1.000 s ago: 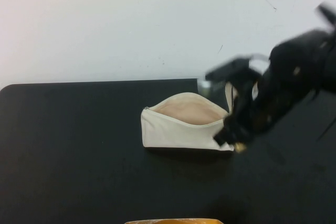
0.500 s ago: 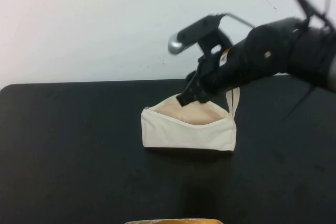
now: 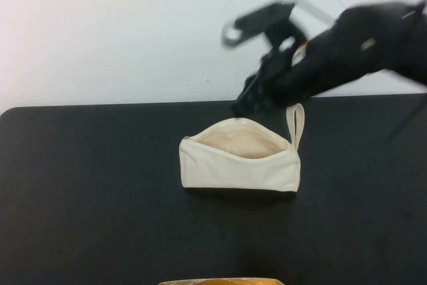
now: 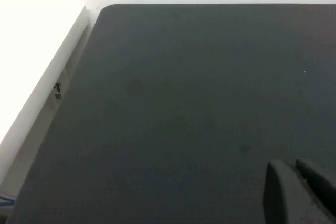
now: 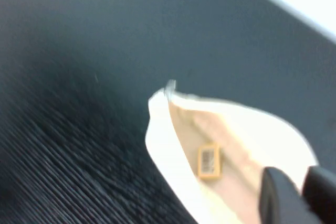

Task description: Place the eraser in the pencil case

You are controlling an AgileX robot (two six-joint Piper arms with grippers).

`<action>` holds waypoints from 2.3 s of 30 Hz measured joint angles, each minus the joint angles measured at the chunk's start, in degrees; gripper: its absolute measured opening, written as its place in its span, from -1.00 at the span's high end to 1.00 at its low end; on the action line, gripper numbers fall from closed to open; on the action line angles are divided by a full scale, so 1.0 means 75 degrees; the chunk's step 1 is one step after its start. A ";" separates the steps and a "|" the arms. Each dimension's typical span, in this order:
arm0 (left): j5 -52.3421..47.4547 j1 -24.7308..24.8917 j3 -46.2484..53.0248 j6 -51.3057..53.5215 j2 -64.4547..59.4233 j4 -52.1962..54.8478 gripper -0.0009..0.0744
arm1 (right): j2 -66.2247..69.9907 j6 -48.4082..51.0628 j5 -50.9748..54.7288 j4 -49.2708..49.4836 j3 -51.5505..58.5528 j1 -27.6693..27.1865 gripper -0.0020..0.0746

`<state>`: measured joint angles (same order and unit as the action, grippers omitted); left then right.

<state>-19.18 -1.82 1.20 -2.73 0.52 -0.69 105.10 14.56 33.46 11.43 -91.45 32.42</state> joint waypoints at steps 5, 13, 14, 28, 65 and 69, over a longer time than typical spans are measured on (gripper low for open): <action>0.0000 0.0000 0.0000 0.0000 0.0000 0.0000 0.98 | -0.1844 0.0159 -0.0125 0.0000 0.0729 -0.0012 0.91; 0.0000 0.0000 0.0000 0.0000 0.0000 0.0000 0.98 | -0.4729 0.0288 -0.0643 0.0000 0.3341 -0.0012 0.95; 0.0000 0.0000 0.0000 0.0000 0.0000 0.0000 0.98 | -0.5090 0.0321 -0.0657 0.0000 0.3603 -0.0012 0.95; -0.0012 0.0000 0.0000 0.0000 0.0000 0.0000 0.98 | -0.9602 0.0460 0.0969 -0.0757 0.6287 -0.0012 0.95; -0.0012 0.0000 0.0000 0.0000 0.0000 0.0000 0.98 | -1.4082 -0.0982 -0.2184 -0.1418 1.2407 -0.4532 0.95; -0.0012 0.0000 0.0000 0.0000 0.0000 0.0000 0.98 | -1.4082 -0.1105 -0.1851 -0.1418 1.2407 -0.4532 0.95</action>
<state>-19.27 -1.82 1.20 -2.73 0.52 -0.69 -0.52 6.27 19.58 0.80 1.60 -1.58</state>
